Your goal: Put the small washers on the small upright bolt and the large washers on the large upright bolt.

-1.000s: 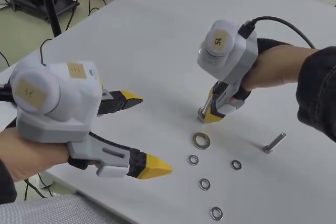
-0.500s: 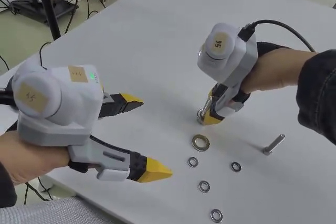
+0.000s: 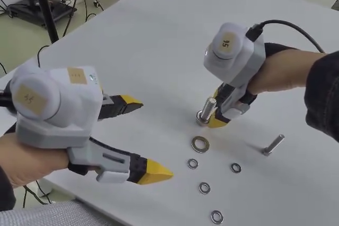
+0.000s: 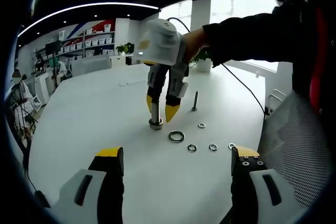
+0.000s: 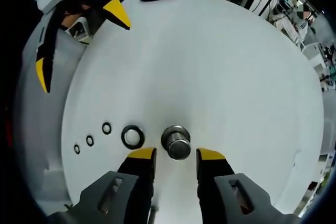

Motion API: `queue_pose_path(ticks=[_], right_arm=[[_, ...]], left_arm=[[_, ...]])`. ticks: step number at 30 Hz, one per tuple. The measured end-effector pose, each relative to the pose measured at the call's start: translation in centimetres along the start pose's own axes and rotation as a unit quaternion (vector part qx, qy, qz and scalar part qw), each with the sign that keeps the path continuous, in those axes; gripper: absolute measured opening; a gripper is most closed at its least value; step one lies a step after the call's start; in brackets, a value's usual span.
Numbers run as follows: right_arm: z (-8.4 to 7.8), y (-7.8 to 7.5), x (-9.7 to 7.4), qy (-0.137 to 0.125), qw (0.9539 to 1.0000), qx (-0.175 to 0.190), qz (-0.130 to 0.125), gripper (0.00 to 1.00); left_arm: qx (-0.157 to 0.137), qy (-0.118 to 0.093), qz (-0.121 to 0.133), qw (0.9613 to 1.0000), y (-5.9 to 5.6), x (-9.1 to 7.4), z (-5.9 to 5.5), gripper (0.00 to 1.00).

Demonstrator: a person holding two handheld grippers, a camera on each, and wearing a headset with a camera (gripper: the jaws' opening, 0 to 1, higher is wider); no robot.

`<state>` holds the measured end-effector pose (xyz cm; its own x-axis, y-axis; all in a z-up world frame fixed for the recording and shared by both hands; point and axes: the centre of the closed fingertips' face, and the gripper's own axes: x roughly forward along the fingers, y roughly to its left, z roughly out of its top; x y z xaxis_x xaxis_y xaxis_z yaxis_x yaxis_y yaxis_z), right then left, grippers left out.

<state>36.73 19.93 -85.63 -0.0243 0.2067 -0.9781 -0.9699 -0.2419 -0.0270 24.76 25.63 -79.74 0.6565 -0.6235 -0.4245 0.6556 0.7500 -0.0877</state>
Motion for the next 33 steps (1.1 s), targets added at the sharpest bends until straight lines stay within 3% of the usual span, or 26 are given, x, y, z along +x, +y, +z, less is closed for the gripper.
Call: queue_pose_path(ticks=[16,33], right_arm=[[-1.4,0.9,-1.1,-0.004,0.9999,0.012,-0.008,0.32],[-1.7,3.8,-1.3,-0.015,0.9997,0.019,0.0,0.32]], left_arm=[[0.01,-0.003,0.0,1.0,-0.2,0.0,0.6,0.84],[0.019,-0.006,0.001,0.9998,-0.6,-0.2,1.2,0.84]])
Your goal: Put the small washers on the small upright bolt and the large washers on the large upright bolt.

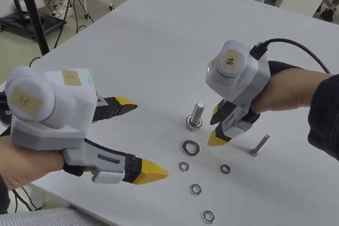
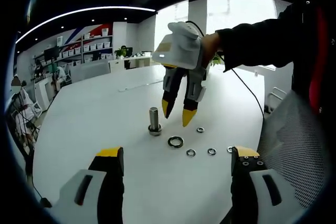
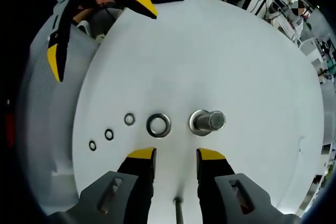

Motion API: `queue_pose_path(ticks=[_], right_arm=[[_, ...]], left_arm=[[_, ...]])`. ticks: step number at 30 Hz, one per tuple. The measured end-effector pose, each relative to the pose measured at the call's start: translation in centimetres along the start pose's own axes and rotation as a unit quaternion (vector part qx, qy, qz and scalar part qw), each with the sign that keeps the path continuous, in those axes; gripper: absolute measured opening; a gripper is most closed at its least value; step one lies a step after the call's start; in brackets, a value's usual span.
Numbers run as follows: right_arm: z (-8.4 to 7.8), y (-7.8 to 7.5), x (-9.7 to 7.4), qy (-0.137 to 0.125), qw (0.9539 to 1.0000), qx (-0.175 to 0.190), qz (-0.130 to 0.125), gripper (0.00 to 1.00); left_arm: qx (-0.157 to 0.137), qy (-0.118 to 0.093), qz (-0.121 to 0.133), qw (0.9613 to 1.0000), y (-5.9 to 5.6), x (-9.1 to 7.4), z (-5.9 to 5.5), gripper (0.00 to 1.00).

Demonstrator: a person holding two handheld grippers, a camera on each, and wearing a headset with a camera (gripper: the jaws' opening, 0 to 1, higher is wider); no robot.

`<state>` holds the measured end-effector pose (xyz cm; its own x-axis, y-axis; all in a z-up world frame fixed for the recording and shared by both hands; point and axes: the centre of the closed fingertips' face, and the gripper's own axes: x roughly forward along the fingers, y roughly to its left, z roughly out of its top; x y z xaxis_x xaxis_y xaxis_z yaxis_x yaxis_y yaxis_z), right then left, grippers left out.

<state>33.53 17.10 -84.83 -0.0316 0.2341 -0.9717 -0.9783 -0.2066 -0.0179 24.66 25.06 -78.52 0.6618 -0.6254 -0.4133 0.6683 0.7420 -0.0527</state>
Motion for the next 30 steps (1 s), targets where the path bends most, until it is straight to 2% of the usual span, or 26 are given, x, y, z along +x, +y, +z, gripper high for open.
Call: queue_pose_path(ticks=[14,30], right_arm=[[1.1,1.9,0.5,-0.015,0.9999,-0.003,0.006,0.33],[2.2,1.9,2.1,-0.017,0.9998,-0.01,0.006,0.31]], left_arm=[[0.002,0.0,0.0,1.0,-0.2,-0.2,0.2,0.84],[0.001,0.006,0.003,1.0,0.0,-0.3,-0.1,0.84]])
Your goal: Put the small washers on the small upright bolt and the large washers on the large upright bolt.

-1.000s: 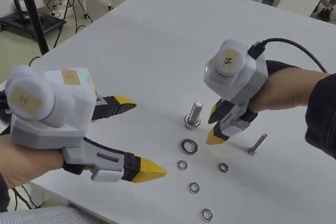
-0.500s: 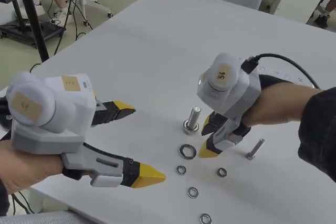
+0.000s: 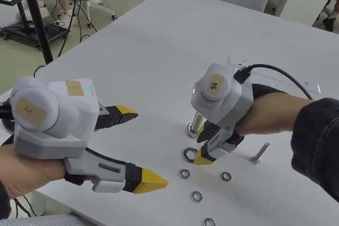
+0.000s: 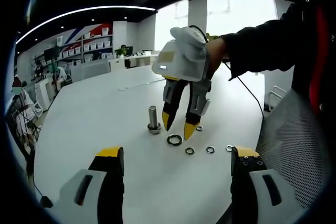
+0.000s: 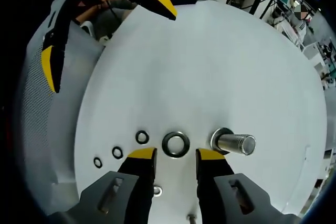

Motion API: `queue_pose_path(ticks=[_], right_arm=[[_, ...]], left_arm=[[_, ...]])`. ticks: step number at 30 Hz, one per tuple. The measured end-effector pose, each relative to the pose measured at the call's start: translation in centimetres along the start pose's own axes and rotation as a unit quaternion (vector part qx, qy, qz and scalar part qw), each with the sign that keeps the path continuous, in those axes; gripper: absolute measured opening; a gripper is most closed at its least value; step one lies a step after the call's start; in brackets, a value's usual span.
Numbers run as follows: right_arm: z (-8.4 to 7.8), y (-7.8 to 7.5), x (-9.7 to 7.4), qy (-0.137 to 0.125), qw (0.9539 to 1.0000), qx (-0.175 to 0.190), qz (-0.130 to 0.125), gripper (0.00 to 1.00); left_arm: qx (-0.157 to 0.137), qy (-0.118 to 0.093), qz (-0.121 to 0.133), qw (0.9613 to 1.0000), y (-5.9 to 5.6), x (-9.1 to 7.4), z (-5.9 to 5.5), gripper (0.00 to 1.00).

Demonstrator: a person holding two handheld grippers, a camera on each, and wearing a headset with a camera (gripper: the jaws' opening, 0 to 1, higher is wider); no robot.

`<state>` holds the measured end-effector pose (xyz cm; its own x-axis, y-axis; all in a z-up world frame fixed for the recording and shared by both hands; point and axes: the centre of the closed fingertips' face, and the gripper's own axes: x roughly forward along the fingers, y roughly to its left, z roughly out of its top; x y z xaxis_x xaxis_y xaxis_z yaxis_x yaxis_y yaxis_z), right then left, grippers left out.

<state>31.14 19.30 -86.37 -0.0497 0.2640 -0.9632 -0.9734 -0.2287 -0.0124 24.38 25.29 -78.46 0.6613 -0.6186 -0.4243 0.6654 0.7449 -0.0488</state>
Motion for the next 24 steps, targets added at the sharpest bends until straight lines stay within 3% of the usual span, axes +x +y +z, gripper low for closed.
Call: queue_pose_path(ticks=[24], right_arm=[[0.1,0.2,1.2,0.009,0.9999,-0.002,0.004,0.29]], left_arm=[[-0.002,0.0,0.002,1.0,0.2,0.1,-0.2,0.83]])
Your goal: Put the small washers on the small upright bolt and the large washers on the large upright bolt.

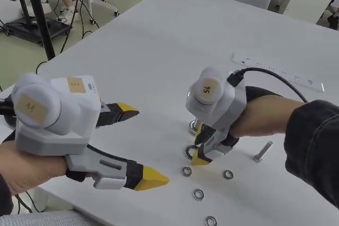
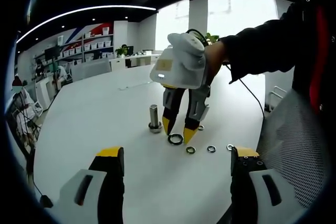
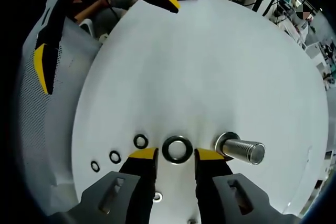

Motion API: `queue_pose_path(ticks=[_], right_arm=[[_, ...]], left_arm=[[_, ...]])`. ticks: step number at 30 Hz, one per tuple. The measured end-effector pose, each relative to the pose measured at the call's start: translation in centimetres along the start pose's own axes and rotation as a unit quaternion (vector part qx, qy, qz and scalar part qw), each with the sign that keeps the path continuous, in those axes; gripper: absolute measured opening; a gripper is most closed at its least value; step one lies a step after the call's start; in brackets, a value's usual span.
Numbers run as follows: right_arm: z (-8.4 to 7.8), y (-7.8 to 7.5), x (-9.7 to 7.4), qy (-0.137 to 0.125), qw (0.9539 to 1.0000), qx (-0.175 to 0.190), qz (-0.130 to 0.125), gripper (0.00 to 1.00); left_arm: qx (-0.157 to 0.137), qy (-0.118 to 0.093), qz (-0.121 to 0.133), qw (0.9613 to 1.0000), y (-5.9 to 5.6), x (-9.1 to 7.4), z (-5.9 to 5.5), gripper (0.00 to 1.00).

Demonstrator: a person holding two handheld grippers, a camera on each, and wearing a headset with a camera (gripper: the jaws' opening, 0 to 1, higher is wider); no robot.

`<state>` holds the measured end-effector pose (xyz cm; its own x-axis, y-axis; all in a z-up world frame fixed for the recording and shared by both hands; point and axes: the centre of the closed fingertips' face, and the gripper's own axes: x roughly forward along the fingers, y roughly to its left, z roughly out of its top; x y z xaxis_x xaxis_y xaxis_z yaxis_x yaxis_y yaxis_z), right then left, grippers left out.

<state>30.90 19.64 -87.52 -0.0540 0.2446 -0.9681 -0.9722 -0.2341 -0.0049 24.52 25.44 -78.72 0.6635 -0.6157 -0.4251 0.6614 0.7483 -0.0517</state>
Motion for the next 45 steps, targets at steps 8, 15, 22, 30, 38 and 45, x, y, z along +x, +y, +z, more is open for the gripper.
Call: queue_pose_path(ticks=[8,15,22,30,38,45], right_arm=[[0.0,0.1,0.0,-0.001,1.0,-0.003,0.0,0.27],[0.0,0.0,0.1,-0.003,1.0,-0.003,-0.001,0.25],[0.0,0.0,0.0,0.0,1.0,0.0,0.0,0.24],[-0.1,0.1,0.0,0.006,1.0,-0.003,0.0,0.23],[-0.5,0.2,-0.5,0.01,1.0,0.0,0.0,0.23],[-0.9,0.1,-1.1,0.013,0.9999,0.003,-0.002,0.23]], left_arm=[[0.001,0.0,-0.002,1.0,-0.1,0.1,0.0,0.83],[0.0,-0.001,-0.003,1.0,-0.1,0.1,0.0,0.83],[0.0,-0.001,-0.004,1.0,-0.2,0.1,-0.1,0.83],[0.0,0.0,-0.004,1.0,-0.2,0.0,-0.1,0.82],[0.002,0.001,-0.007,1.0,-0.3,0.1,0.0,0.82],[0.004,0.001,-0.008,1.0,-0.4,0.1,0.1,0.82]])
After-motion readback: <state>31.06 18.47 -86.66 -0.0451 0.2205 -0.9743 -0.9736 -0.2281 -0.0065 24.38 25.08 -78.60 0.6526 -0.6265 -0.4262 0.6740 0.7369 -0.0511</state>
